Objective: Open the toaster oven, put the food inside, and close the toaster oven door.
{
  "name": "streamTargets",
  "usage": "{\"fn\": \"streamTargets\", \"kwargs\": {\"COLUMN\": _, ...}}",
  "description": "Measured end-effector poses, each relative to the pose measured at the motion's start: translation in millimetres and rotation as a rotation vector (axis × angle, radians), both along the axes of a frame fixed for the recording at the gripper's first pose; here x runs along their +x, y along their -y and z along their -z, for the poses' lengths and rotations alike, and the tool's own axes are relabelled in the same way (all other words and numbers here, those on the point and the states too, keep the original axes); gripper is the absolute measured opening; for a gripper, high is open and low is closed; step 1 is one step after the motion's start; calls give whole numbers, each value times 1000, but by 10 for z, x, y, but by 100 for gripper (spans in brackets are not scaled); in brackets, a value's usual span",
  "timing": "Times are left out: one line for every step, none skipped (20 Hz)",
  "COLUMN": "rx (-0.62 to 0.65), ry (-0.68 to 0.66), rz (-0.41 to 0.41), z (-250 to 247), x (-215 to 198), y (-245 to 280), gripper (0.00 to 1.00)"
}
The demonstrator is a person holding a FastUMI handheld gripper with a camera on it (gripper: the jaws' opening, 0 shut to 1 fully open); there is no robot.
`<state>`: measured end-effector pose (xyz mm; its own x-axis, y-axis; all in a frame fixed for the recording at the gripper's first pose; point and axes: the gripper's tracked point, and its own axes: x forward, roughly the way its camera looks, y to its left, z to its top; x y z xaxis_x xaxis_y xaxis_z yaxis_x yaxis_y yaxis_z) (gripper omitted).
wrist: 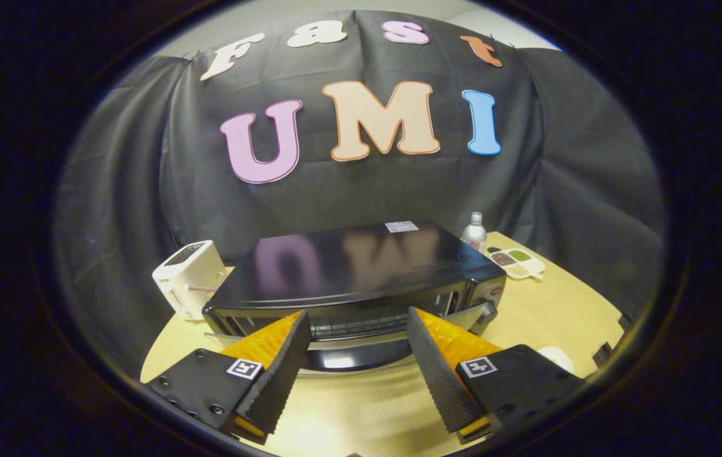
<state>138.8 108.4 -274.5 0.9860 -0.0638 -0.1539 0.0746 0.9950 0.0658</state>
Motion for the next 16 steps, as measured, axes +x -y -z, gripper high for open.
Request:
{"fn": "streamTargets", "kwargs": {"rx": 5, "ry": -13, "rz": 1, "z": 14, "x": -30, "y": 1, "gripper": 97}}
{"fn": "streamTargets", "kwargs": {"rx": 7, "ry": -29, "rz": 3, "z": 41, "x": -67, "y": 8, "gripper": 97}}
{"fn": "streamTargets", "kwargs": {"rx": 7, "ry": -43, "rz": 4, "z": 64, "x": -97, "y": 12, "gripper": 97}}
{"fn": "streamTargets", "kwargs": {"rx": 7, "ry": -56, "rz": 5, "z": 87, "x": -133, "y": 18, "gripper": 97}}
{"fn": "streamTargets", "kwargs": {"rx": 10, "ry": -69, "rz": 7, "z": 105, "x": -167, "y": 23, "gripper": 97}}
{"fn": "streamTargets", "kwargs": {"rx": 16, "ry": -81, "rz": 10, "z": 140, "x": -199, "y": 42, "gripper": 97}}
{"fn": "streamTargets", "kwargs": {"rx": 22, "ry": -95, "rz": 15, "z": 157, "x": -235, "y": 49, "gripper": 97}}
{"fn": "streamTargets", "kwargs": {"rx": 26, "ry": -112, "rz": 19, "z": 204, "x": -261, "y": 61, "gripper": 97}}
{"fn": "streamTargets", "kwargs": {"rx": 27, "ry": -128, "rz": 23, "z": 225, "x": -292, "y": 60, "gripper": 97}}
{"fn": "streamTargets", "kwargs": {"rx": 28, "ry": -144, "rz": 28, "z": 261, "x": -316, "y": 69, "gripper": 97}}
{"fn": "streamTargets", "kwargs": {"rx": 34, "ry": -156, "rz": 34, "z": 278, "x": -347, "y": 79, "gripper": 97}}
{"fn": "streamTargets", "kwargs": {"rx": 39, "ry": -172, "rz": 40, "z": 322, "x": -377, "y": 94, "gripper": 97}}
{"fn": "streamTargets", "kwargs": {"rx": 39, "ry": -190, "rz": 46, "z": 359, "x": -395, "y": 101, "gripper": 97}}
{"fn": "streamTargets", "kwargs": {"rx": 37, "ry": -213, "rz": 52, "z": 407, "x": -426, "y": 112, "gripper": 97}}
{"fn": "streamTargets", "kwargs": {"rx": 29, "ry": -235, "rz": 60, "z": 459, "x": -464, "y": 133, "gripper": 97}}
{"fn": "streamTargets", "kwargs": {"rx": 19, "ry": -254, "rz": 71, "z": 508, "x": -496, "y": 165, "gripper": 97}}
